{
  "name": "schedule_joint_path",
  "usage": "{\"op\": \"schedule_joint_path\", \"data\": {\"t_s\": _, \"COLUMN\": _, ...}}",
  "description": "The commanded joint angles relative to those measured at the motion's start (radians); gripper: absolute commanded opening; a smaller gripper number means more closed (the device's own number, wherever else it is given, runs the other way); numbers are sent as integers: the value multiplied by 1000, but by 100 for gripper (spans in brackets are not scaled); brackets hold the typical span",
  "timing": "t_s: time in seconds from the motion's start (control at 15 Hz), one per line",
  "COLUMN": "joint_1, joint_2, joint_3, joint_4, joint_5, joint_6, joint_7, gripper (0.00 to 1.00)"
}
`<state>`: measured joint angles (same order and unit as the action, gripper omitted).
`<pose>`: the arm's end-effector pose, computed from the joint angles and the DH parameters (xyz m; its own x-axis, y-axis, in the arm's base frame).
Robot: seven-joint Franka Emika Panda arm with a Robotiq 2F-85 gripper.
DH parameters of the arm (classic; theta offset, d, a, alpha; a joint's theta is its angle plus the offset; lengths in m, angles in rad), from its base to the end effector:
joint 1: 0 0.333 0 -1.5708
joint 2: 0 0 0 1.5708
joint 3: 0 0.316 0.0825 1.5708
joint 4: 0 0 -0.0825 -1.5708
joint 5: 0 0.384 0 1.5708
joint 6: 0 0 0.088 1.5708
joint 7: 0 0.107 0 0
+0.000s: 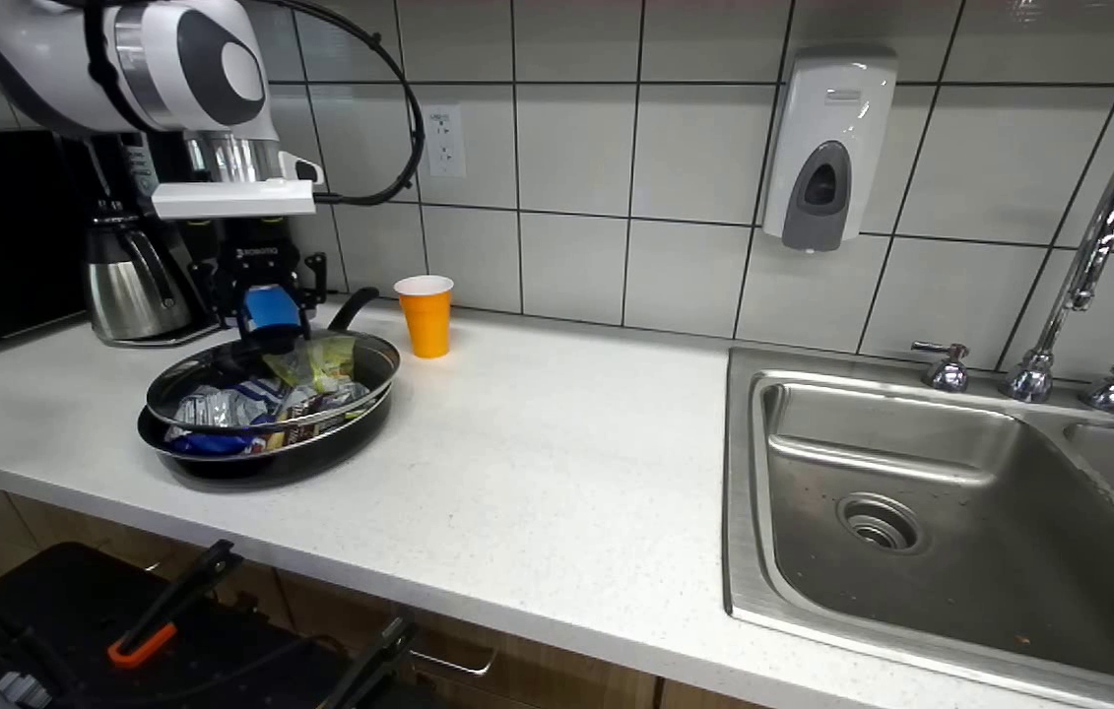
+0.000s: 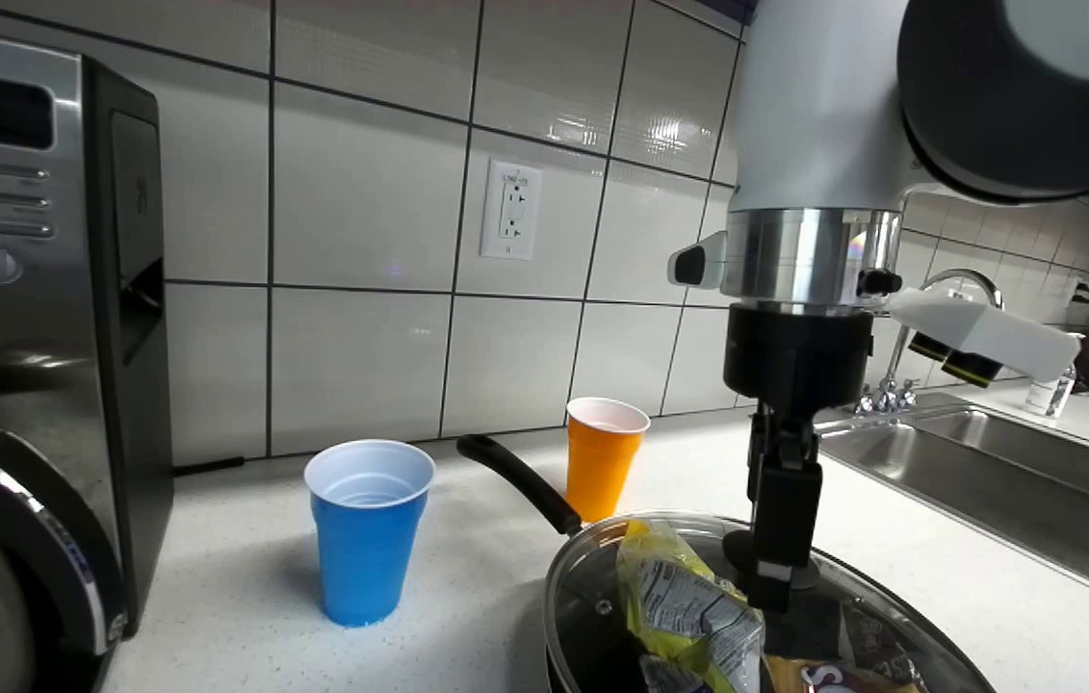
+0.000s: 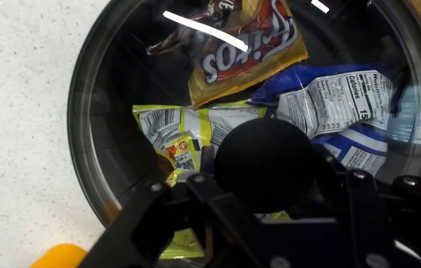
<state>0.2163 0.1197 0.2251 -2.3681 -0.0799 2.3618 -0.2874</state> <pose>0.4455 0.2105 0.2665 0.6984 0.7049 -0.1238 0.7091 -0.7050 -0.0135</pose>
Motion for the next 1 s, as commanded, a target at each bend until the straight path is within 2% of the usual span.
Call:
{"op": "schedule_joint_path", "data": {"t_s": 0.0, "joint_1": 9, "joint_2": -44, "joint_3": 5, "joint_4": 4, "joint_5": -26, "joint_6": -41, "joint_7": 55, "gripper": 39}}
{"op": "schedule_joint_path", "data": {"t_s": 0.4, "joint_1": 20, "joint_2": -49, "joint_3": 6, "joint_4": -6, "joint_5": -47, "joint_6": -27, "joint_7": 109, "gripper": 39}}
{"op": "schedule_joint_path", "data": {"t_s": 0.93, "joint_1": 28, "joint_2": -49, "joint_3": 11, "joint_4": -23, "joint_5": -34, "joint_6": -30, "joint_7": 110, "gripper": 39}}
